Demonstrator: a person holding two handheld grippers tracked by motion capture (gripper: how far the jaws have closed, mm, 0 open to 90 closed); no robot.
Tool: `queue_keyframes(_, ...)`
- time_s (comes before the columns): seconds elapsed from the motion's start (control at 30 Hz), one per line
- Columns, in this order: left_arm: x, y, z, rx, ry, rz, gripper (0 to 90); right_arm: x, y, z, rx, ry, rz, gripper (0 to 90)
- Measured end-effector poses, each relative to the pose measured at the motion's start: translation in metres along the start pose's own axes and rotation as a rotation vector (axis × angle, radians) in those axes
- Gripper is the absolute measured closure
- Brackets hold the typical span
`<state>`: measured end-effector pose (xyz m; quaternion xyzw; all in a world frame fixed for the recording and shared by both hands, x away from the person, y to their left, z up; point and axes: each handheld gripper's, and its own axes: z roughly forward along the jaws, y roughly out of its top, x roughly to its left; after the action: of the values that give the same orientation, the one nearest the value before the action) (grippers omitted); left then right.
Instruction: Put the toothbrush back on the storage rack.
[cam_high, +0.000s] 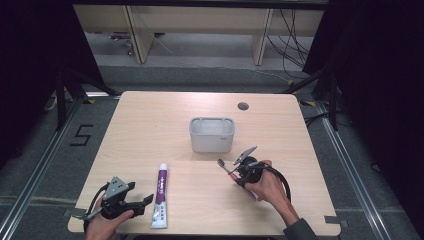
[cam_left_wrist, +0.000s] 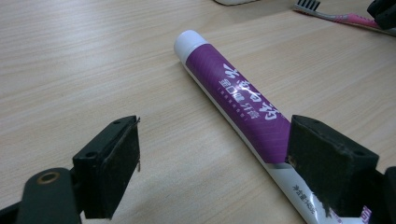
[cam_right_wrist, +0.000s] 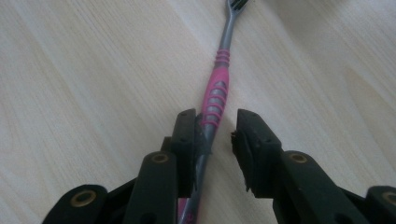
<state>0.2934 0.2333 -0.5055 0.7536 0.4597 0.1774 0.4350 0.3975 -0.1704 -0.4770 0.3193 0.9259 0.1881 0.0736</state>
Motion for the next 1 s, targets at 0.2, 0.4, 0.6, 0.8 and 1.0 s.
queue_keyframes(0.2, 0.000, 0.000, 0.000, 0.000, 0.001, 0.002, 16.8, 0.001, 0.001, 0.002, 0.010, 0.000, -0.016, 72.4)
queue_keyframes(0.4, 0.001, 0.000, -0.001, 0.002, 0.007, 0.006, 16.8, 0.000, 0.002, 0.005, 0.046, 0.015, -0.013, 76.0)
queue_keyframes(0.6, 0.000, 0.000, 0.000, -0.001, 0.003, 0.003, 16.8, 0.000, 0.003, 0.003, 0.073, 0.025, -0.047, 80.5)
queue_keyframes(0.8, 0.000, 0.000, 0.000, 0.001, 0.002, 0.004, 16.8, 0.000, 0.007, 0.002, 0.115, 0.021, -0.078, 82.6)
queue_keyframes(1.0, 0.000, 0.000, 0.000, 0.002, 0.001, 0.002, 16.8, 0.001, 0.011, 0.005, 0.154, 0.021, -0.099, 83.2)
